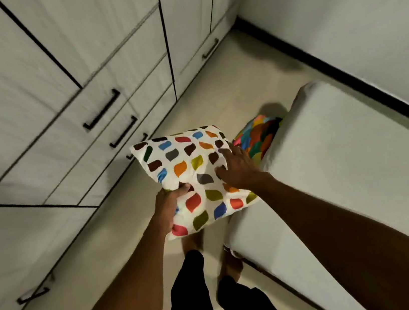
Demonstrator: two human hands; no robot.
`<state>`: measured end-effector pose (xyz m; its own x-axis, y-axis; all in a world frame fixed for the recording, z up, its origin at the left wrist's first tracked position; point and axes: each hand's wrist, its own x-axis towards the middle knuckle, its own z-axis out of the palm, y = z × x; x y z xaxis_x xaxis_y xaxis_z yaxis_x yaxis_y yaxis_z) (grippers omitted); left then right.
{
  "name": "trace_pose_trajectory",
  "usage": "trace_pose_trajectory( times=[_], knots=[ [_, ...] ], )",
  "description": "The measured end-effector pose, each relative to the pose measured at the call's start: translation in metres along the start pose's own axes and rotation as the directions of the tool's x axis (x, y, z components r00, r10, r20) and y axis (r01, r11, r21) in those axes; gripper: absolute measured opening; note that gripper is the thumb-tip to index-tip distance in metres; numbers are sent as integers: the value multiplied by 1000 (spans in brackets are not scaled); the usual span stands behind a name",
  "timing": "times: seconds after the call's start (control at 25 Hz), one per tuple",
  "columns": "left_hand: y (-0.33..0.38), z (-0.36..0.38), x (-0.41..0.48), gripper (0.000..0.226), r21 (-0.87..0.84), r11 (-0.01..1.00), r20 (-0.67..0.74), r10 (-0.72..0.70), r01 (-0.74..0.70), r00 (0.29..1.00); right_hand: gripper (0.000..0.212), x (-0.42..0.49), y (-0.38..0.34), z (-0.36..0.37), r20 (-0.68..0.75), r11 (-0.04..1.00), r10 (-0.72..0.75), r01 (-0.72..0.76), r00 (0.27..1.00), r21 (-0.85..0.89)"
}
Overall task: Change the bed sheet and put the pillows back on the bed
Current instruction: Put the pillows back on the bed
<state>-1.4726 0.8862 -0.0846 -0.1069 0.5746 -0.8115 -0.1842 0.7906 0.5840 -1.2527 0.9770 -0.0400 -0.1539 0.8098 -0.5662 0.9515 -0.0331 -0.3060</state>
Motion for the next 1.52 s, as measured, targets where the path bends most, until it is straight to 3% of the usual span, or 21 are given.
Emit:
trace_pose_trajectory(
  times=[0.12, 0.28, 0.44, 0.52, 0.64, 0.72, 0.84, 0.92, 1.08, 1.24, 1.52],
  knots=[
    [24, -8, -94, 59, -31, 997, 133, 74, -71, 988, 90, -88, -1, -42, -138, 972, 118, -87, 983, 217],
    [39, 9, -182, 63, 11, 980, 215, 194, -200, 957, 111, -178, 23, -83, -271, 803, 371, -160, 888, 574],
    [27, 27, -243, 56, 28, 967, 346, 228, -253, 910, 114, -263, 76, -93, -204, 503, 467, -69, 860, 861],
    [12, 36, -268, 69, 75, 949, 403, 251, -305, 880, 110, -315, 101, -86, -226, 467, 481, -30, 847, 884],
    [-16, 57, -298, 89, 212, 900, 398, 276, -381, 875, 102, -389, 121, -64, -375, 478, 513, 106, 772, 872],
    [-32, 75, -324, 71, 267, 853, 369, 340, -449, 865, 106, -434, 129, -46, -427, 467, 536, 165, 729, 869],
    [-69, 109, -371, 51, 223, 839, 324, 417, -497, 849, 128, -511, 158, -3, -455, 450, 617, 187, 642, 873],
    [-96, 130, -396, 60, 243, 820, 319, 438, -519, 841, 126, -560, 176, 22, -441, 425, 658, 182, 611, 887],
    [-155, 178, -443, 89, 283, 768, 388, 457, -575, 801, 99, -650, 221, 72, -414, 352, 747, 220, 520, 910],
    [-228, 243, -499, 78, 369, 691, 508, 409, -621, 758, 87, -741, 277, 126, -360, 276, 845, 254, 395, 927],
    [-401, 386, -592, 76, 487, 514, 610, 378, -706, 696, 92, -906, 413, 221, -229, 184, 947, 206, 226, 961]
  ],
)
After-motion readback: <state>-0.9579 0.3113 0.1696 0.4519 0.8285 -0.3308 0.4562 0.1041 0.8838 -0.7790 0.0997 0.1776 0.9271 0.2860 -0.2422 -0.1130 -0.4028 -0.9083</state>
